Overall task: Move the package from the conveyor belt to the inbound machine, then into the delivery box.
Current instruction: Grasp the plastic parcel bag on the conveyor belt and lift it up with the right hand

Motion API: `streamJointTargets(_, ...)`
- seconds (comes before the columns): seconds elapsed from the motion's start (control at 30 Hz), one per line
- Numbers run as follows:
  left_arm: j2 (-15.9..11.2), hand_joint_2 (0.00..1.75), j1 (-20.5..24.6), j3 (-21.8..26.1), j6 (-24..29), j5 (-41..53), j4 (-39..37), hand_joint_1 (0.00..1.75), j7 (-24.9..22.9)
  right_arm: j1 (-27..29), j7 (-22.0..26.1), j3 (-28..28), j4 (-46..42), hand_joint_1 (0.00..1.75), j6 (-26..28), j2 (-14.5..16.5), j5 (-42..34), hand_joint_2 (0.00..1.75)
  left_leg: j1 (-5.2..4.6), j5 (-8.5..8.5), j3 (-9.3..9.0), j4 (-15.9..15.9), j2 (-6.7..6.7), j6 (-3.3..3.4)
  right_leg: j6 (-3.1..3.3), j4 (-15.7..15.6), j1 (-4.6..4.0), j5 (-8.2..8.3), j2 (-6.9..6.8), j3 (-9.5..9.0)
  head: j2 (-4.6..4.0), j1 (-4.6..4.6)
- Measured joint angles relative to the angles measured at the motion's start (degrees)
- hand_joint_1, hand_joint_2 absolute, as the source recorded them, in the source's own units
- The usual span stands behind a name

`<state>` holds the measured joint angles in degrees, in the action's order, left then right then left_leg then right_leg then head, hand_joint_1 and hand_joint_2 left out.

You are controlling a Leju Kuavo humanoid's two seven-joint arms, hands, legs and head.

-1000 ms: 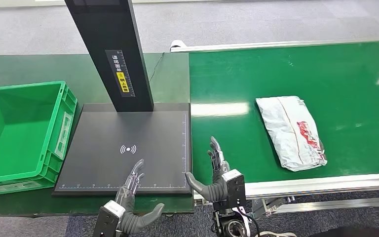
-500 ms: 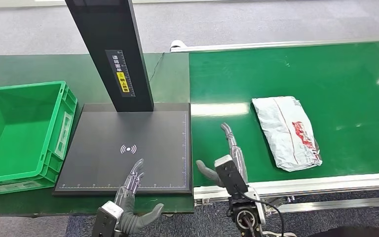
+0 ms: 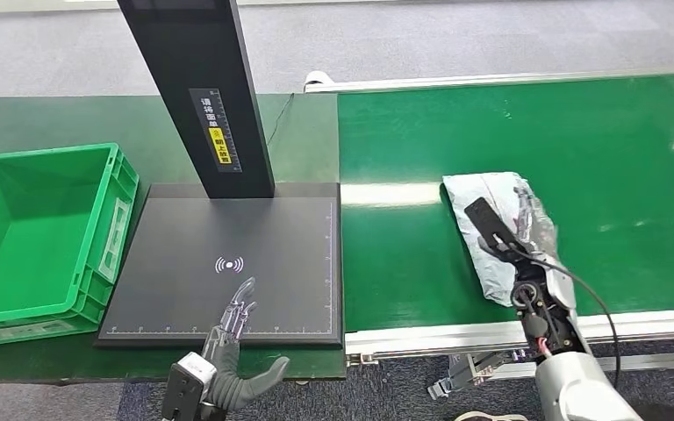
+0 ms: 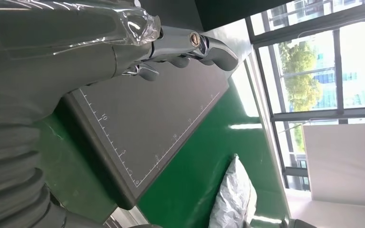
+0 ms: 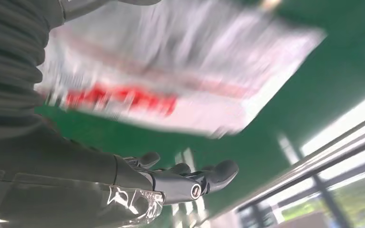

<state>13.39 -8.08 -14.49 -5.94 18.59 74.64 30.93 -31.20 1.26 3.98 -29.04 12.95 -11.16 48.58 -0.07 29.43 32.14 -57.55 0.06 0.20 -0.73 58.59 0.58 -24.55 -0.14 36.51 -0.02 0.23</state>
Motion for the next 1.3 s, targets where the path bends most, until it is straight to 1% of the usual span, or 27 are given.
streamJointTargets(0.07, -0.1, 1.75, 0.0, 0.2, -0.2, 0.0, 0.0, 0.0, 0.1, -2.5, -3.1, 0.6, 2.0, 0.0, 0.3, -2.6, 1.9, 1.75, 0.0, 0.0, 0.03, 0.0, -0.02, 0.0, 0.0, 0.0, 0.01, 0.0, -0.02, 0.01, 0.0, -0.02)
streamJointTargets(0.13, -0.2, 1.75, 0.0, 0.4, -0.4, 0.0, 0.0, 0.0, 0.1, -5.1, -4.6, 1.6, 3.6, 0.0, -0.5, -5.1, 2.3, 1.75, -0.05, -0.01, 0.05, 0.0, -0.03, 0.02, 0.0, 0.0, 0.06, 0.0, -0.04, 0.02, 0.0, -0.03)
streamJointTargets(0.23, -0.3, 1.75, -0.1, 0.7, -0.6, 0.0, 0.0, 0.0, 0.1, -8.5, -5.1, 3.6, 5.4, 0.0, -2.8, -8.6, 2.4, 1.75, -0.09, -0.02, 0.05, 0.0, -0.09, 0.04, -0.02, 0.0, 0.09, -0.01, -0.15, 0.02, 0.0, 0.0)
streamJointTargets(0.33, -0.3, 1.75, -0.2, 1.1, -0.7, 0.4, 0.0, 0.0, 0.1, -9.2, -4.1, 5.8, 6.6, 0.0, -3.8, -10.1, 2.2, 1.75, -0.08, -0.01, 0.06, 0.0, -0.09, 0.05, -0.02, 0.0, 0.08, -0.01, -0.16, 0.03, 0.01, -0.01)
streamJointTargets(0.57, -0.3, 1.75, -0.2, 1.6, -0.8, 0.6, 0.0, 0.0, 0.1, -8.8, -3.4, 8.4, 8.2, 0.0, -3.7, -10.8, 2.6, 1.75, -0.08, -0.01, 0.07, 0.0, -0.09, 0.05, -0.02, 0.0, 0.08, -0.01, -0.16, 0.04, 0.01, -0.02)
streamJointTargets(1.13, -0.3, 1.75, -0.2, 2.3, -1.0, 0.6, 0.0, 0.0, 0.1, -8.8, -3.4, 9.6, 9.0, 0.0, -3.9, -10.9, 2.8, 1.75, -0.08, -0.02, 0.07, 0.0, -0.09, 0.05, -0.02, 0.0, 0.08, -0.01, -0.15, 0.04, 0.01, -0.01)
streamJointTargets(1.2, -0.3, 1.75, -0.2, 2.3, -1.1, 0.6, 0.0, 0.0, 0.1, -8.8, -3.1, 9.8, 9.1, 0.0, -5.5, -10.9, 2.6, 1.75, -0.08, -0.02, 0.06, 0.0, -0.09, 0.05, -0.02, 0.0, 0.08, -0.01, -0.15, 0.04, 0.0, -0.01)
streamJointTargets(1.3, -0.3, 1.75, -0.1, 2.5, -1.5, 0.8, 0.0, 0.0, 0.1, -7.9, -1.0, 10.8, 9.4, 0.0, -10.3, -10.8, 2.0, 1.75, -0.08, -0.02, 0.07, 0.0, -0.09, 0.05, -0.02, 0.0, 0.08, -0.01, -0.17, 0.03, 0.01, -0.01)
